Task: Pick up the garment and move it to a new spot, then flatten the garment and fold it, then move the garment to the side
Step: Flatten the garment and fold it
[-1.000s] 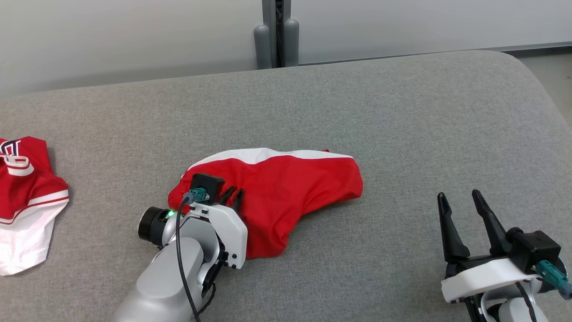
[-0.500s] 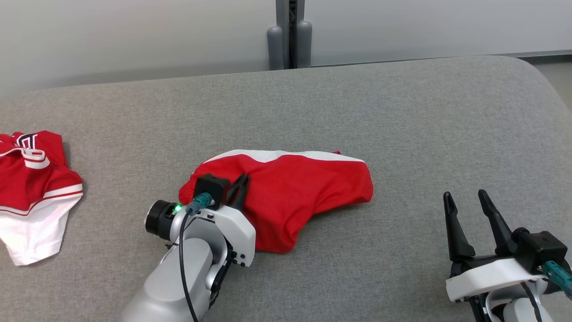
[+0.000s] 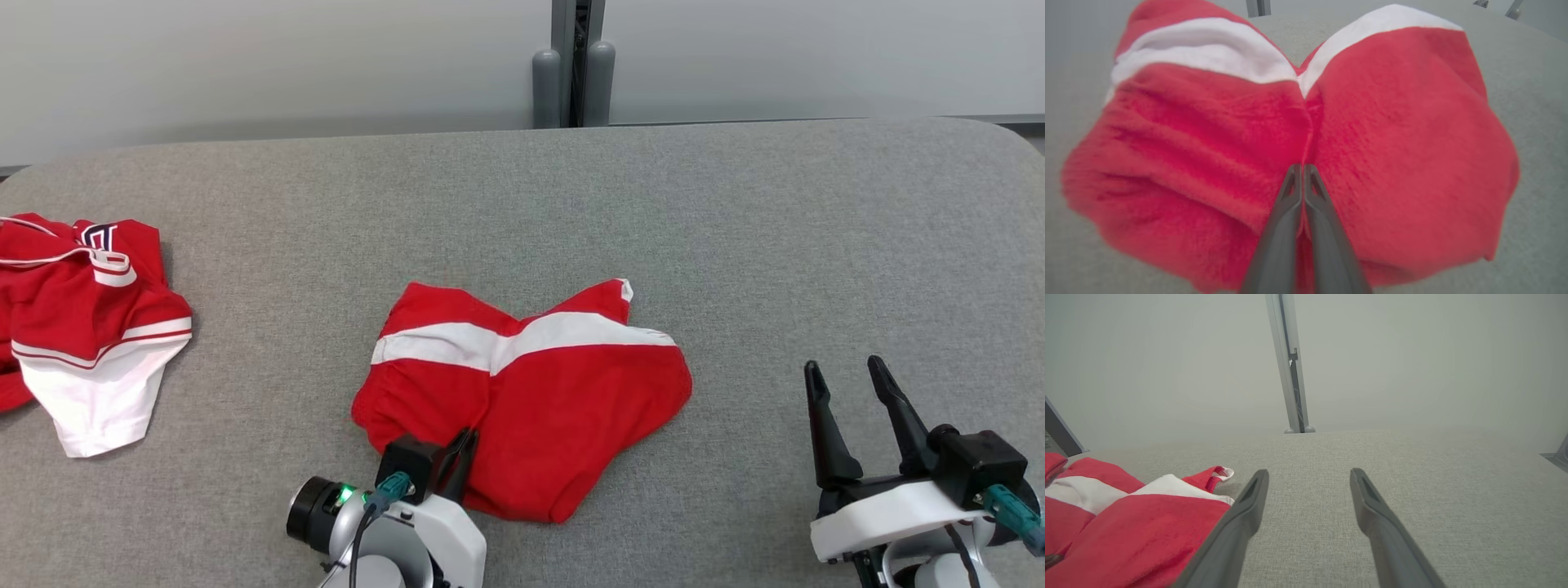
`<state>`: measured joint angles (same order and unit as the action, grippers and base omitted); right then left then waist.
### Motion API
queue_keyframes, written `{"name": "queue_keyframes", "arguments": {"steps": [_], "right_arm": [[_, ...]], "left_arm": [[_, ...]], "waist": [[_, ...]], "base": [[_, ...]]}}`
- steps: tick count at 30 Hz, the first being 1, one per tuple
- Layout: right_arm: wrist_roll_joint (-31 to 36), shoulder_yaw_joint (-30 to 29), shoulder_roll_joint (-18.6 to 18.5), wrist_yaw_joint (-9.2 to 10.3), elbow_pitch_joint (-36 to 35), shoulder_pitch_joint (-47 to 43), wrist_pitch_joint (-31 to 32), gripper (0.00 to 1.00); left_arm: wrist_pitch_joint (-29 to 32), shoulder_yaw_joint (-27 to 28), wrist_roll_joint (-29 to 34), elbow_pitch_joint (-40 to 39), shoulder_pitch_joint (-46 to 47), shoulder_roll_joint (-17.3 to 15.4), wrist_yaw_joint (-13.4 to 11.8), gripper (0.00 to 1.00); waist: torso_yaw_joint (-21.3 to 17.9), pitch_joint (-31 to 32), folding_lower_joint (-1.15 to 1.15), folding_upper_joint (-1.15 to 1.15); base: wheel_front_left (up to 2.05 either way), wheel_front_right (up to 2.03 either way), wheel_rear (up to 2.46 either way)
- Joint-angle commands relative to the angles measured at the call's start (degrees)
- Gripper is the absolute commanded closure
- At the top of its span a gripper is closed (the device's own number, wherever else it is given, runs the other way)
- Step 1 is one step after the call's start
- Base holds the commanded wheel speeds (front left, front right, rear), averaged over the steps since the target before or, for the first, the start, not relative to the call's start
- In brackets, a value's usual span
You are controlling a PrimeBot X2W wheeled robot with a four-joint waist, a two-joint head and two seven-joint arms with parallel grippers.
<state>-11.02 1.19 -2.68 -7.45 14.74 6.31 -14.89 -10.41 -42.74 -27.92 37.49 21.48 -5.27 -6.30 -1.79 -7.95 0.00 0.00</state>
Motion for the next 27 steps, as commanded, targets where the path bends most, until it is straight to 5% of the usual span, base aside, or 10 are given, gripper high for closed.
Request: {"name": "queue_keyframes", "arguments": {"steps": [1, 10, 19, 21, 22, 23, 27], "right_arm": [[0.3, 0.3, -0.4, -0.07, 0.2, -0.8, -0.3, 0.00], [0.7, 1.1, -0.4, -0.06, 1.4, -3.5, -0.3, 0.00], [0.5, 2.5, -0.4, -0.05, 2.5, -4.0, -0.3, 0.00], [0.4, 2.6, -0.4, -0.04, 2.7, -3.8, -0.3, 0.00], [0.4, 2.6, -0.4, -0.05, 2.7, -3.7, -0.3, 0.00], [0.4, 2.6, -0.4, -0.05, 2.8, -3.7, -0.3, 0.00], [0.6, 2.2, -0.4, -0.04, 3.0, -4.0, -0.3, 0.00]], "left_arm": [[0.3, 0.1, -0.3, -0.9, -1.1, -1.1, -1.0, 1.00], [1.0, 0.8, -1.7, -5.1, -6.8, -2.7, -3.9, 1.00], [-0.3, 1.2, -3.5, -1.6, -8.3, -2.3, -3.3, 0.98], [-1.3, 1.7, -4.0, -1.5, -8.1, -1.9, -2.9, 0.53], [-1.8, 1.7, -3.8, -1.7, -7.8, -1.8, -2.9, 0.13], [-2.3, 1.8, -3.7, -1.9, -7.6, -1.8, -2.8, 0.00], [-3.7, 2.4, -3.5, -4.3, -7.5, -1.7, -2.3, 0.00]], "waist": [[-0.1, 0.0, 0.00, 0.00], [-0.9, 0.3, 0.00, 0.00], [-1.5, 1.5, 0.00, 0.00], [-1.4, 1.9, 0.00, 0.00], [-1.2, 2.2, 0.00, 0.00], [-1.1, 2.5, 0.00, 0.00], [-0.2, 3.6, 0.00, 0.00]], "base": [[0.00, 0.00, 0.00], [0.00, 0.00, 0.00], [0.00, 0.00, 0.00], [0.00, 0.00, 0.00], [0.00, 0.00, 0.00], [0.00, 0.00, 0.00], [0.00, 0.00, 0.00]]}}
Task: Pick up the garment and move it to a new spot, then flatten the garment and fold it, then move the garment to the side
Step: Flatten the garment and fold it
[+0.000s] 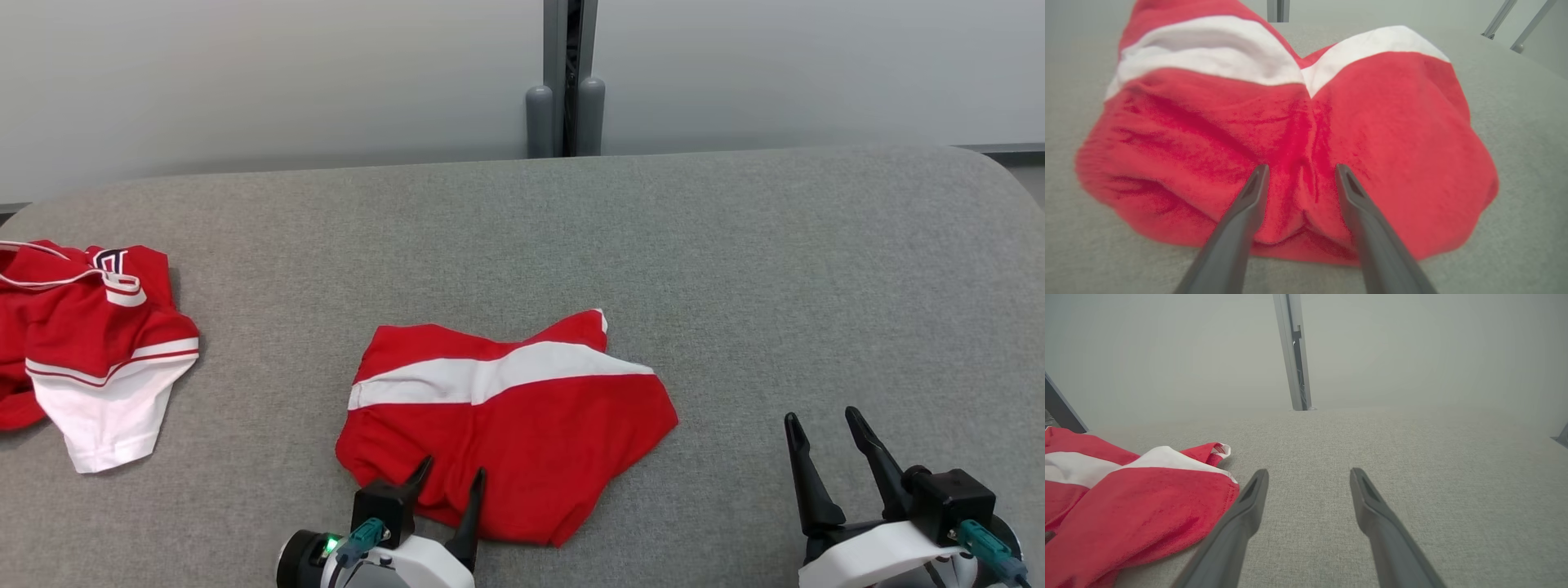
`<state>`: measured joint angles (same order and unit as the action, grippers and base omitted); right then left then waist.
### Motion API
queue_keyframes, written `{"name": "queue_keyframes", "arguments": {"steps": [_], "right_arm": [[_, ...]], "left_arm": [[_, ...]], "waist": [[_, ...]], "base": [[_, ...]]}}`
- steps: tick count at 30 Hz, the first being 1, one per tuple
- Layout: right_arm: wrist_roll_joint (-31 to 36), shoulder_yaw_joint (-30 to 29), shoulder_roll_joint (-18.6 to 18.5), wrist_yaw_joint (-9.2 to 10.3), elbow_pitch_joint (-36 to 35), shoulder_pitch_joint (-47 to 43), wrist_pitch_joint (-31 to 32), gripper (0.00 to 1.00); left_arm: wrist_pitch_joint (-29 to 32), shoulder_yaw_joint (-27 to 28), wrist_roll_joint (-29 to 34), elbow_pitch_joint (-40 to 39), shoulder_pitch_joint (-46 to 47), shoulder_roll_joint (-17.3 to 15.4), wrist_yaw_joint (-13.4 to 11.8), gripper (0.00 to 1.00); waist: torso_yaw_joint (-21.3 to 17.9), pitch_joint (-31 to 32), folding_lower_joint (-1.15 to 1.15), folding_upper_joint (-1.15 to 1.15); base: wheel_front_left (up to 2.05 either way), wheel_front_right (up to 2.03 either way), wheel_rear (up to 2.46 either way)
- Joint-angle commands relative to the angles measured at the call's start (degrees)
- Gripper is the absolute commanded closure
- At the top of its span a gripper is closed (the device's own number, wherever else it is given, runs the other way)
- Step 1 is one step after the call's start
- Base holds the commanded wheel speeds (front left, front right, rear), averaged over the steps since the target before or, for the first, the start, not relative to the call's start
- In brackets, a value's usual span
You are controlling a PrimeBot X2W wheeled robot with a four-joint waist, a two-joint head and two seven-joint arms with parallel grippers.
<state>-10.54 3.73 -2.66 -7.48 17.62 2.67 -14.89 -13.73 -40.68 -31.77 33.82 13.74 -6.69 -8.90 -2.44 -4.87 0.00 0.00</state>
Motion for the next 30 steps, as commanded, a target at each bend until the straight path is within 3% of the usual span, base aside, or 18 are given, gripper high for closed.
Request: {"name": "queue_keyframes", "arguments": {"steps": [1, 13, 22, 30], "right_arm": [[0.1, -0.4, -0.4, -0.02, 0.1, -0.4, -0.3, 0.00], [-3.6, 1.0, -0.4, -0.03, 1.8, 3.3, 3.1, 0.00], [-8.7, 3.2, -0.5, -0.02, 10.5, 11.3, 8.2, 0.00], [-13.5, 7.8, -2.9, -0.02, 19.0, 16.6, 13.3, 0.00]], "left_arm": [[-0.6, 0.5, 0.5, -1.6, 0.1, -0.4, 0.4, 0.00], [-1.5, 2.3, 2.3, -14.1, -1.6, -2.1, -1.8, 0.00], [-1.2, 3.7, 2.8, -20.0, -1.8, -4.1, -4.1, 0.00], [-1.1, 4.2, 2.6, -21.8, -1.9, -4.7, -4.9, 0.00]], "waist": [[0.7, 0.7, 0.00, 0.00], [4.5, 1.8, 0.00, 0.00], [8.7, 0.1, 0.00, 0.00], [11.0, -1.5, 0.00, 0.00]], "base": [[0.00, 0.00, 0.00], [0.00, 0.00, 0.00], [0.00, 0.00, 0.00], [0.00, 0.00, 0.00]]}}
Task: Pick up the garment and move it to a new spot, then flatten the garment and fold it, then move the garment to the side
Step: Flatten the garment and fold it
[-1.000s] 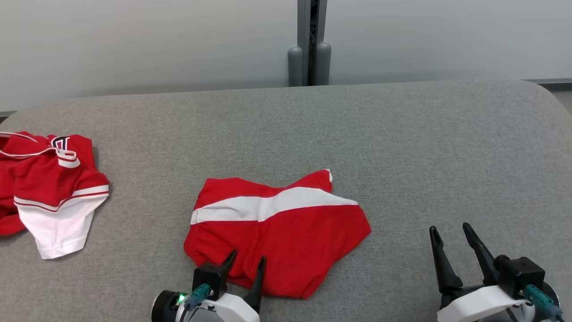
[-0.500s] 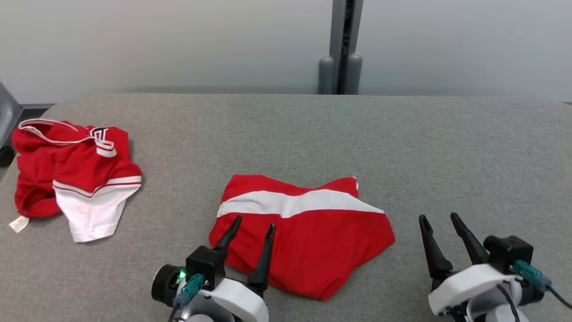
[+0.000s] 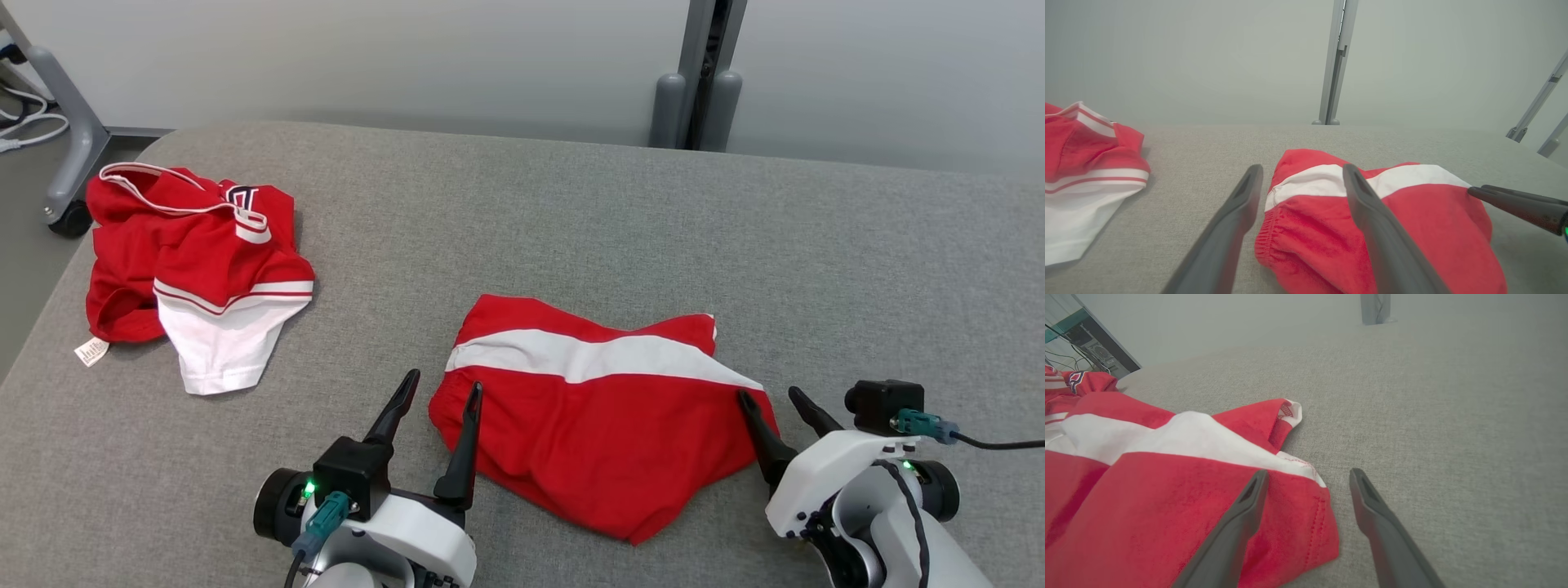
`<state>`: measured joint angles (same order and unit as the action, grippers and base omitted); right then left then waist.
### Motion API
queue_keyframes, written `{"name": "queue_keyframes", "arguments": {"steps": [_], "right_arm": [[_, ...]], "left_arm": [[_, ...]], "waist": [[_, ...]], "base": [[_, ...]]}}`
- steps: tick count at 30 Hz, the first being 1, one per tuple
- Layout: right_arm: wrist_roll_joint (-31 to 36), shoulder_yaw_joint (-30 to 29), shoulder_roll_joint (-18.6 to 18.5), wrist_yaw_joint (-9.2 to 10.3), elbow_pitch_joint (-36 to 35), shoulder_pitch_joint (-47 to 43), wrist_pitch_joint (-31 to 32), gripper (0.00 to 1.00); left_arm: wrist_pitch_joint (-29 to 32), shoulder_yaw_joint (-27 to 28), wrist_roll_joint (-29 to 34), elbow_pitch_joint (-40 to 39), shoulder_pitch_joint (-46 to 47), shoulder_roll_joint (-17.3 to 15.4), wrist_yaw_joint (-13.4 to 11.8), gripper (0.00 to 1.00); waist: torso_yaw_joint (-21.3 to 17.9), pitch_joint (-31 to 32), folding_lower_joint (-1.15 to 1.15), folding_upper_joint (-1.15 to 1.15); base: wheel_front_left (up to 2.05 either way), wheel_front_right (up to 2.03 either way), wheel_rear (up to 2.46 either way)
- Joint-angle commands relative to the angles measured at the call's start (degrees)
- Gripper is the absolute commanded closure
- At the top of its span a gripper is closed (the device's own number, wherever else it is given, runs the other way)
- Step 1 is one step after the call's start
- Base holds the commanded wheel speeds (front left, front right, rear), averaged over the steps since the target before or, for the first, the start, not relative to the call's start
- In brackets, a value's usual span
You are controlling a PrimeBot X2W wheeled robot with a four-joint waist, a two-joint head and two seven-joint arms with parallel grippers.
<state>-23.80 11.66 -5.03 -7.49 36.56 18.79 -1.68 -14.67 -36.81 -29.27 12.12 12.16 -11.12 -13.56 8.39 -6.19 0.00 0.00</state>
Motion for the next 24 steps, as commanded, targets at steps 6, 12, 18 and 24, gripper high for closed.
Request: {"name": "queue_keyframes", "arguments": {"steps": [6, 12, 18, 24], "right_arm": [[-5.5, 3.7, -1.2, -0.01, 4.2, 2.5, 1.6, 0.37], [-8.7, 6.6, -2.6, -0.01, 5.9, 4.2, -2.0, 1.00], [-8.2, 7.5, -3.8, -0.01, 7.1, 6.2, -8.1, 1.00], [-2.2, 4.4, -5.7, 0.00, 7.4, 7.2, -13.2, 1.00]], "left_arm": [[-0.2, 0.6, -0.1, -0.4, -0.1, -0.6, -0.6, 0.00], [-0.3, 1.0, 0.0, -0.6, 0.3, -0.9, -1.0, 0.00], [-0.4, 1.4, -0.1, -0.6, 0.4, -1.1, -1.3, 0.00], [-0.5, 1.9, -0.3, -1.0, 0.0, -1.3, -1.6, 0.00]], "waist": [[0.1, -0.9, 0.00, 0.00], [-1.1, -1.4, 0.00, 0.00], [-2.3, -1.5, 0.00, 0.00], [-3.7, -1.2, 0.00, 0.00]], "base": [[0.00, 0.00, 0.00], [0.00, 0.00, 0.00], [0.00, 0.00, 0.00], [0.00, 0.00, 0.00]]}}
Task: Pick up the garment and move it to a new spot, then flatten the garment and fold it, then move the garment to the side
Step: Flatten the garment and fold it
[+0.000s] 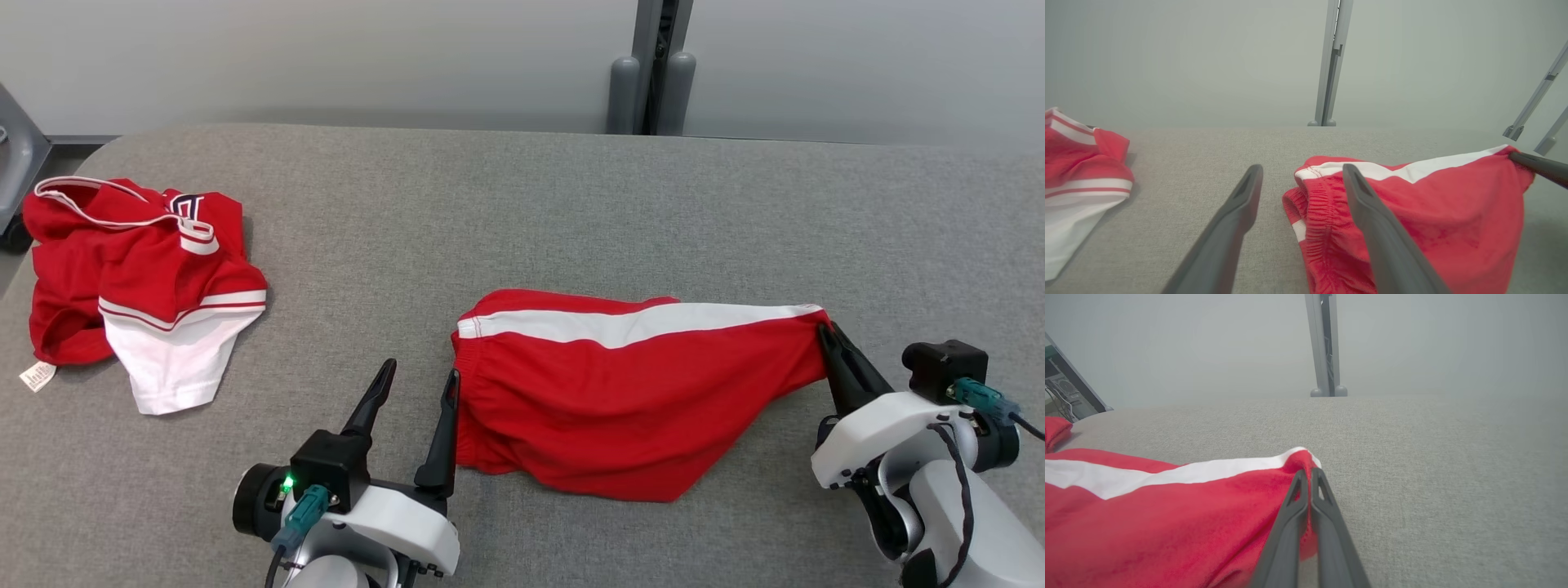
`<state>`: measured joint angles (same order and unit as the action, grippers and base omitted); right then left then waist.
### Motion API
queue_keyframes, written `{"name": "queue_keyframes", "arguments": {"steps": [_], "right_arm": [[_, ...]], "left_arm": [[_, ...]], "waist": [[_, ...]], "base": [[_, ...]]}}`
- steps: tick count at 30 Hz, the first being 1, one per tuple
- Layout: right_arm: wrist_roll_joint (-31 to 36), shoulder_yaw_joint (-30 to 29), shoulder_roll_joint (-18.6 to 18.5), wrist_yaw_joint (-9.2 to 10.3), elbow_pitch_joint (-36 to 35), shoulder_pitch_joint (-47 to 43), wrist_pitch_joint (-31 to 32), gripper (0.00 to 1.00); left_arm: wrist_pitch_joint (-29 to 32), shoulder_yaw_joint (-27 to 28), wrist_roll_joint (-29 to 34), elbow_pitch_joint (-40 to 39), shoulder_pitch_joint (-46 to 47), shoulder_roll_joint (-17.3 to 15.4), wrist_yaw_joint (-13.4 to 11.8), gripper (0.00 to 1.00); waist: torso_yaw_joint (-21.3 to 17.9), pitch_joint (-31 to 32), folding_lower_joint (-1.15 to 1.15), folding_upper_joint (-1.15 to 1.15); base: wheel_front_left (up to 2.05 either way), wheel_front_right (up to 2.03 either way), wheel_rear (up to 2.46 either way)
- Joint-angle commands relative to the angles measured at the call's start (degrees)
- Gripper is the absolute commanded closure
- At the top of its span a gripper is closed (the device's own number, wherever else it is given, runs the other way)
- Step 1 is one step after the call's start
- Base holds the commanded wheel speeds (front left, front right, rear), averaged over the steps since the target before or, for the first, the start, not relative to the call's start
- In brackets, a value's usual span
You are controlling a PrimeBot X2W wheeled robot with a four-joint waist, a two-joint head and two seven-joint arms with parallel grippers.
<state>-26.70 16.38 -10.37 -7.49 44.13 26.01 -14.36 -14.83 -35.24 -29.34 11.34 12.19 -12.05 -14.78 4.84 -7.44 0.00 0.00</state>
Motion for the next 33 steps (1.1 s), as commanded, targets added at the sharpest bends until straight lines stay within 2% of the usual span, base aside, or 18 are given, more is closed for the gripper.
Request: {"name": "queue_keyframes", "arguments": {"steps": [1, 8, 16, 17, 18, 19, 20, 21, 22, 33], "right_arm": [[2.4, -1.1, -0.4, -0.01, -0.8, -0.5, -0.6, 1.00], [15.0, -8.4, 2.9, 0.00, -10.6, -10.2, -0.8, 1.00], [24.5, -13.8, 6.7, 0.00, -13.3, -18.5, -0.8, 1.00], [25.0, -14.1, 6.9, 0.00, -13.1, -19.0, -0.8, 0.98], [25.4, -14.3, 7.1, 0.00, -12.8, -19.4, -0.8, 0.86], [25.6, -14.5, 7.2, 0.00, -12.4, -19.8, -0.8, 0.67], [25.7, -14.7, 7.3, 0.00, -12.0, -20.0, -0.8, 0.54], [25.6, -14.9, 7.3, 0.00, -11.8, -20.1, -0.8, 0.24], [25.0, -14.9, 7.3, 0.00, -11.7, -20.3, -0.8, 0.00], [18.2, -16.2, 7.3, 0.00, -14.5, -24.2, -0.8, 0.00]], "left_arm": [[-0.3, 0.4, -0.3, -0.2, -0.2, -0.4, -0.4, 0.00], [-0.4, 0.9, -0.5, -0.7, -0.9, -0.6, -0.5, 0.00], [-0.4, 1.2, -0.4, -0.9, -1.0, -1.0, -0.8, 0.00], [-0.4, 1.3, -0.5, -0.9, -1.1, -1.0, -0.8, 0.00], [-0.4, 1.2, -0.5, -0.9, -1.1, -1.1, -0.8, 0.00], [-0.4, 1.2, -0.5, -0.8, -1.1, -1.1, -0.8, 0.00], [-0.4, 1.2, -0.6, -0.8, -1.1, -1.1, -0.8, 0.00], [-0.4, 1.1, -0.6, -0.7, -1.1, -1.1, -0.8, 0.00], [-0.4, 1.1, -0.7, -0.6, -1.1, -1.1, -0.8, 0.00], [-0.4, 1.5, -1.6, -0.8, -2.6, -1.5, -1.0, 0.00]], "waist": [[-0.4, 0.1, 0.00, 0.00], [-1.5, 0.1, 0.00, 0.00], [-2.5, 0.1, 0.00, 0.00], [-2.6, 0.2, 0.00, 0.00], [-2.7, 0.2, 0.00, 0.00], [-2.7, 0.3, 0.00, 0.00], [-2.8, 0.4, 0.00, 0.00], [-2.8, 0.4, 0.00, 0.00], [-2.9, 0.5, 0.00, 0.00], [-5.1, 2.9, 0.00, 0.00]], "base": [[0.00, 0.00, 0.00], [0.00, 0.00, 0.00], [0.00, 0.00, 0.00], [0.00, 0.00, 0.00], [0.00, 0.00, 0.00], [0.00, 0.00, 0.00], [0.00, 0.00, 0.00], [0.00, 0.00, 0.00], [0.00, 0.00, 0.00], [0.00, 0.00, 0.00]]}}
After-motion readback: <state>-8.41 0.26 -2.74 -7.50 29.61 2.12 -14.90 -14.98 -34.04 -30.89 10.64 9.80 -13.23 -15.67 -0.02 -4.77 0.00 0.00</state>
